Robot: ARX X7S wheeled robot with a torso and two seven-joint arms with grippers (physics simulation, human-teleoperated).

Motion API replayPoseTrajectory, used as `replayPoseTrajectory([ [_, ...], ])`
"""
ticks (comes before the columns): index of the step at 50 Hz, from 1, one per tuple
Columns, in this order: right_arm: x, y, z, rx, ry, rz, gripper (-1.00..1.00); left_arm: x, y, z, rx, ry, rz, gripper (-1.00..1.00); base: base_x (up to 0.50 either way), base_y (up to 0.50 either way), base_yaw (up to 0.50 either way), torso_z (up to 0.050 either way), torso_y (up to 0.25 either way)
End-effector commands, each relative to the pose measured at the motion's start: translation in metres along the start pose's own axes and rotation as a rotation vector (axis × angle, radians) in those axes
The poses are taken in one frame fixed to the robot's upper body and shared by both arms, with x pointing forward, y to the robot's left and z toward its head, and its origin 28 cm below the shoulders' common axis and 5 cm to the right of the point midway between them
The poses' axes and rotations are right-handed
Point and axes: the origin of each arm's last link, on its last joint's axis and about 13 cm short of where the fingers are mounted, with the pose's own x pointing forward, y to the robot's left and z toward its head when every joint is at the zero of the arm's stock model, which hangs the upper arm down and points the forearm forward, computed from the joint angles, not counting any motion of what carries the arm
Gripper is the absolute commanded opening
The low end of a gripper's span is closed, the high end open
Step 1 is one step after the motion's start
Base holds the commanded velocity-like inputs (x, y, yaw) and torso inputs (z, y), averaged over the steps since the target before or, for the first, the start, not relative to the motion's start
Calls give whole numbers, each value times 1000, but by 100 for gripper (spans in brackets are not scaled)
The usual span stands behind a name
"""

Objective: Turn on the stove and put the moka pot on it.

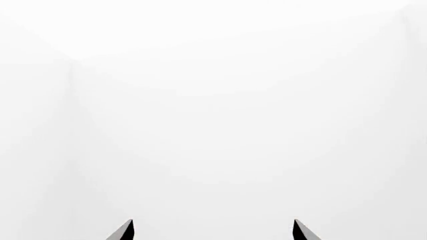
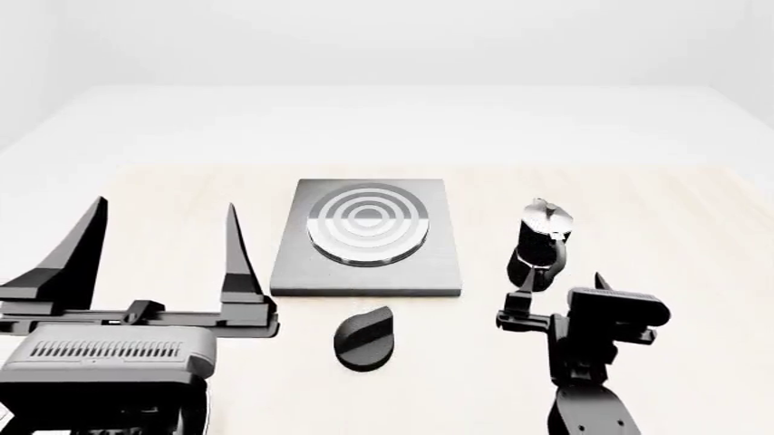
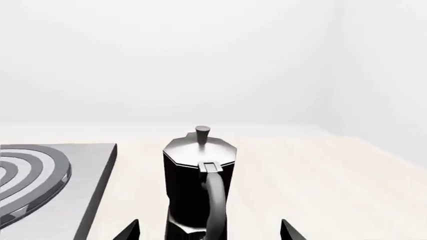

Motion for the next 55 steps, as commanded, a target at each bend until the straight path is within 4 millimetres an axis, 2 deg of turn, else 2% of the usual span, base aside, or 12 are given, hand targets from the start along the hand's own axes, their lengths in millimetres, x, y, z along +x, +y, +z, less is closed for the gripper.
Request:
replayPoseTrajectory([
  [1, 9, 0, -5, -14, 23, -11, 100, 0, -1, -1, -4, 2, -3, 100, 0, 0, 0, 0, 0],
  [26, 34, 4, -10, -57, 54, -20, 100, 2, -2, -3, -10, 8, -8, 100, 0, 0, 0, 0, 0],
  [55, 46, 5, -15, -73, 76, -36, 100, 2, -3, -4, -20, 14, -16, 100, 0, 0, 0, 0, 0],
])
